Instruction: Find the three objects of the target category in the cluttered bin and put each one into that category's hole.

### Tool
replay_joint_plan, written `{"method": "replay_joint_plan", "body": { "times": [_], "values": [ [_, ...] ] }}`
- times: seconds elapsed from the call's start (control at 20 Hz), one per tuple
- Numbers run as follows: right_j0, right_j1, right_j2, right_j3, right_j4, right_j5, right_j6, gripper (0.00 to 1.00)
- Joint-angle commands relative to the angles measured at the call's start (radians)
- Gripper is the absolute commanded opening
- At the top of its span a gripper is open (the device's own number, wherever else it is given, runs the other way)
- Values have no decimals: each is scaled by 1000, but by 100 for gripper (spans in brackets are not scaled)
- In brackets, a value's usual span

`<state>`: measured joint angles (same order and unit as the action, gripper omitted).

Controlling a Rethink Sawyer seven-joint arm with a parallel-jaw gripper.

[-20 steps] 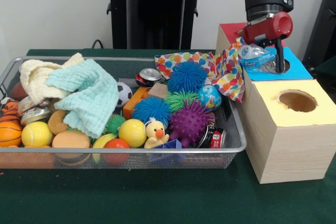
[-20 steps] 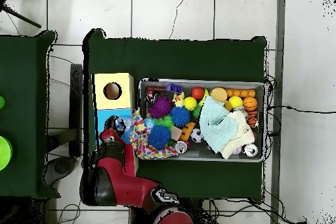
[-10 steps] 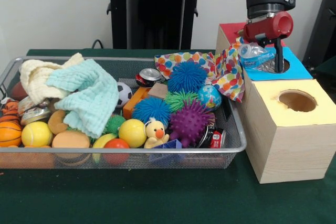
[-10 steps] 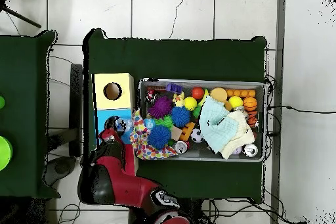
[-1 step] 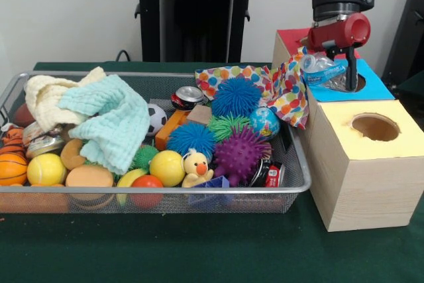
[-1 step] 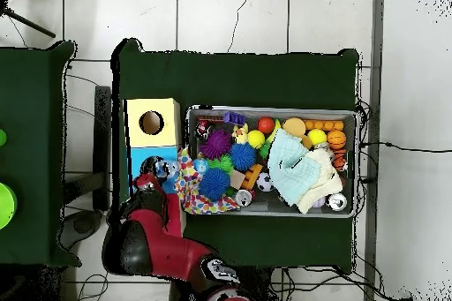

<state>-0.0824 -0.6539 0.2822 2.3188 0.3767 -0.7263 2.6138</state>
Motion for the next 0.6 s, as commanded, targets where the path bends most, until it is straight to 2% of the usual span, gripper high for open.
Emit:
{"method": "replay_joint_plan", "body": {
  "times": [0.05, 0.4, 0.6],
  "values": [
    [18, 151, -12, 141, 104, 298, 172, 100],
    [157, 151, -51, 124, 335, 288, 181, 100],
    [186, 161, -42, 115, 406, 275, 189, 100]
  ]
}}
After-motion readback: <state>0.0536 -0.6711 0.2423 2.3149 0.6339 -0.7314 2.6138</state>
